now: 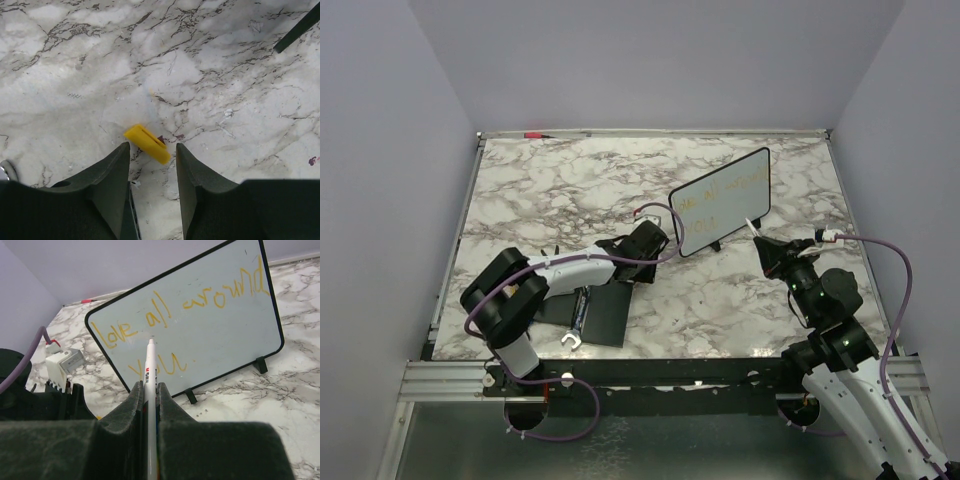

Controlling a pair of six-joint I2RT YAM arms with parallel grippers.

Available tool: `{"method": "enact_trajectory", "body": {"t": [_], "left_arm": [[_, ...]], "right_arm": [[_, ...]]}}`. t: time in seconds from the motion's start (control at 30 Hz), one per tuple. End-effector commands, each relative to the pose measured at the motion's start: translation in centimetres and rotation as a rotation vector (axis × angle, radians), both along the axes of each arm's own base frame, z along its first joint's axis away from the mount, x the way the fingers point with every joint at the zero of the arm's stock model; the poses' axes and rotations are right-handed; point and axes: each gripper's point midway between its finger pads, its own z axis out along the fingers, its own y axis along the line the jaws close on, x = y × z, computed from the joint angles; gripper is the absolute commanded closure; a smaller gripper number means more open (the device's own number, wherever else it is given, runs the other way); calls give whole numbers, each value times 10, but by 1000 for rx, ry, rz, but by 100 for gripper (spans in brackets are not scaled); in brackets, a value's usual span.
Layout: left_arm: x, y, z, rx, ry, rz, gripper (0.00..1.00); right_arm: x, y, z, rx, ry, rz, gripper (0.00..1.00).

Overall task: Write a sentence on the whiteboard
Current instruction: Close the whiteboard marker at the center of the board.

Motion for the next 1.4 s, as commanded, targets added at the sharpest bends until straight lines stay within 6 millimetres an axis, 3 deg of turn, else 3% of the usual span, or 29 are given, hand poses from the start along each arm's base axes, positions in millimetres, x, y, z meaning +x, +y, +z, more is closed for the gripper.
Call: {"method": "enact_trajectory", "body": {"t": [0.0, 0.33, 0.77, 0.9, 1.07, 1.13, 1.37], "left_arm": [[-10, -2, -14, 7, 53, -13, 57], [-1, -20, -17, 19, 41, -66, 59], [-13, 12, -34, 255, 52, -121, 67], [-10, 10, -37, 277, 45, -133, 74], [-7, 5, -41, 261, 47, -120, 95], [-6, 1, -37, 222, 30, -107, 100], [1, -13, 1, -8, -78, -7, 100]], "right_arm": [[0, -4, -9, -1, 25, -25, 99], [0, -5, -10, 2, 31, -29, 99], [0, -6, -11, 4, 31, -37, 99], [0, -7, -11, 4, 33, -40, 99], [-1, -8, -10, 3, 29, -45, 99], [-1, -8, -9, 2, 29, -43, 99], [0, 2, -10, -22, 26, 15, 99]]}}
